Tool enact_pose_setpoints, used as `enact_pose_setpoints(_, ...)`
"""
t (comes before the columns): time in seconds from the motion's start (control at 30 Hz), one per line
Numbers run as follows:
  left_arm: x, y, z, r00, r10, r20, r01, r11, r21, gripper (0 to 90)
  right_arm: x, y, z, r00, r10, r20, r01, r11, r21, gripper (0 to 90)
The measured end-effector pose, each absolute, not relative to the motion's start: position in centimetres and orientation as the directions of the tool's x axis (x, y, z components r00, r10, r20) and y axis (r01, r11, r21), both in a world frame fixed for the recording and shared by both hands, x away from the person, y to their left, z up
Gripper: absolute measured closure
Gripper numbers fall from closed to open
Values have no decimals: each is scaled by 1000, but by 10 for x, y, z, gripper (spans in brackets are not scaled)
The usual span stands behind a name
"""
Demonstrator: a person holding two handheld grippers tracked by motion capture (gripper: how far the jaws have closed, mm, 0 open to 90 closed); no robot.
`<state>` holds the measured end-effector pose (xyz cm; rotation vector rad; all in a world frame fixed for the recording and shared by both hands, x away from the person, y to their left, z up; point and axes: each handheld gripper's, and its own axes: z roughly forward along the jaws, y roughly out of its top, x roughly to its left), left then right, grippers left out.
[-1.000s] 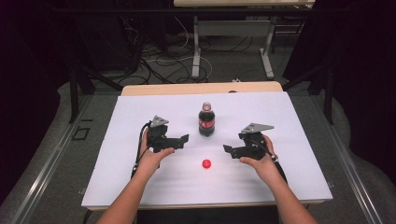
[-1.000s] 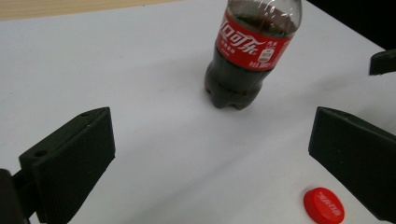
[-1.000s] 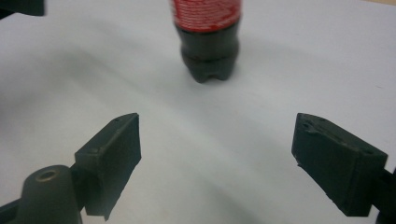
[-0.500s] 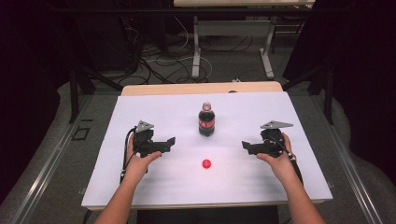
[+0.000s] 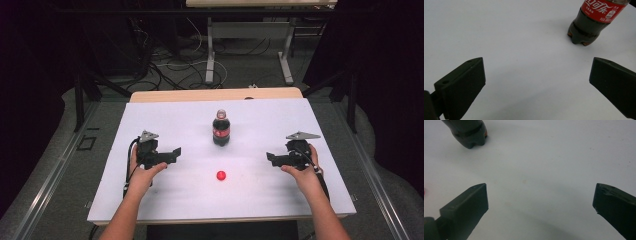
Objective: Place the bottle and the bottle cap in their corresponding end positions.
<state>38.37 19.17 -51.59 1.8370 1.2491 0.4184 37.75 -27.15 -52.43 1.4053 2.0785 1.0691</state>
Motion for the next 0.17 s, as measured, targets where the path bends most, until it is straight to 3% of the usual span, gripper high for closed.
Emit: enact_pose_setpoints(0.17,384,194,-516,442,879,-181,599,-139,789,6,377,-270,-523,-408,910,77,592,200,781,0)
